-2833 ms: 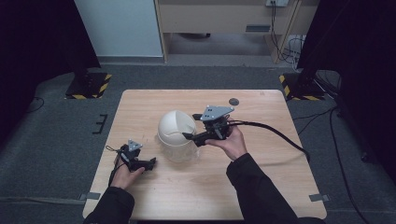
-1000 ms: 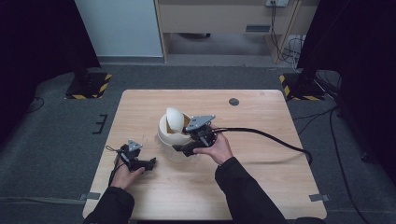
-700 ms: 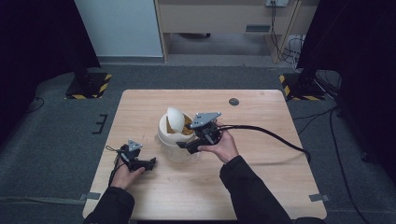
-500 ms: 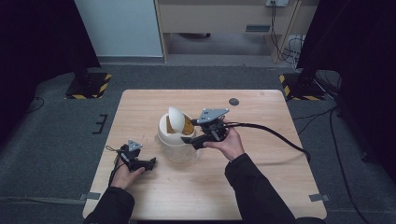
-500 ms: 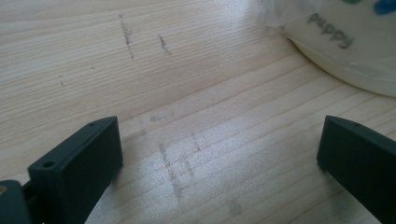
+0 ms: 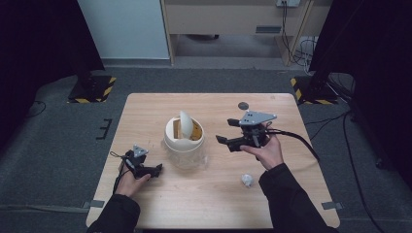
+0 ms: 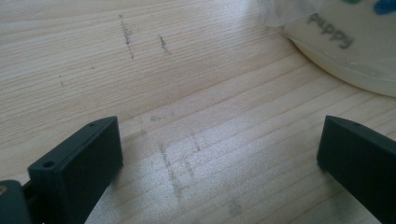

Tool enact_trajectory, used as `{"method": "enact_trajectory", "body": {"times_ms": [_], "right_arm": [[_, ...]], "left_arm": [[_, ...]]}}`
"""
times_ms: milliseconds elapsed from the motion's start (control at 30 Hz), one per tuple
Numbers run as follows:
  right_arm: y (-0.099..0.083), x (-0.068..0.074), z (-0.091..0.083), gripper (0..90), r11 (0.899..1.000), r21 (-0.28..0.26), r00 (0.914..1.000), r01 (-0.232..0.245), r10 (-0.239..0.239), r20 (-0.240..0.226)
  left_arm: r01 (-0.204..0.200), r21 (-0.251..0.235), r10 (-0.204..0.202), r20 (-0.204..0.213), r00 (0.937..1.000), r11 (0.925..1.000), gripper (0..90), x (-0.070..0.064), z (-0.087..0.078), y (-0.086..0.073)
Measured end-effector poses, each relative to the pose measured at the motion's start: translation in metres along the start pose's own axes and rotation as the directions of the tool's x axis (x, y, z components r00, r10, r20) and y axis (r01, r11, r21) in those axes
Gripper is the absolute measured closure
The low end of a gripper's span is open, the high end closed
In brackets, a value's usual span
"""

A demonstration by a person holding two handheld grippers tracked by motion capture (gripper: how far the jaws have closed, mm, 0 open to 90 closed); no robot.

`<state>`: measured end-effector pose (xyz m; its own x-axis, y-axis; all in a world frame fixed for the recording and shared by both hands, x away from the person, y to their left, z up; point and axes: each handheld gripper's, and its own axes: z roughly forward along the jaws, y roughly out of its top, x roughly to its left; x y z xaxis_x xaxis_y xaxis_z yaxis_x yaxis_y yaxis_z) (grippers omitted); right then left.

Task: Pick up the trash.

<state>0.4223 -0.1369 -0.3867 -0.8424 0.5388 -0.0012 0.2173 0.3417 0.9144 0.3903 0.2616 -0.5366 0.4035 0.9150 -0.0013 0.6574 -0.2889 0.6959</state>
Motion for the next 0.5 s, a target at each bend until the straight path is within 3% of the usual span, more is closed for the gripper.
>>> {"method": "enact_trajectory", "body": {"times_ms": [267,500], "right_arm": [[-0.033,-0.009,-0.033,22.7,0.999,0.023,0.9980,-0.027,0.026,0.058],[-0.060,-0.006,-0.049,20.0,0.998,0.043,0.9968,-0.048,0.045,0.067]], "left_arm": [[0.000,0.000,0.000,0.000,1.0000,1.0000,0.0,0.000,0.000,0.000],[0.000,0.000,0.000,0.000,1.0000,1.0000,0.0,0.000,0.000,0.000]]}}
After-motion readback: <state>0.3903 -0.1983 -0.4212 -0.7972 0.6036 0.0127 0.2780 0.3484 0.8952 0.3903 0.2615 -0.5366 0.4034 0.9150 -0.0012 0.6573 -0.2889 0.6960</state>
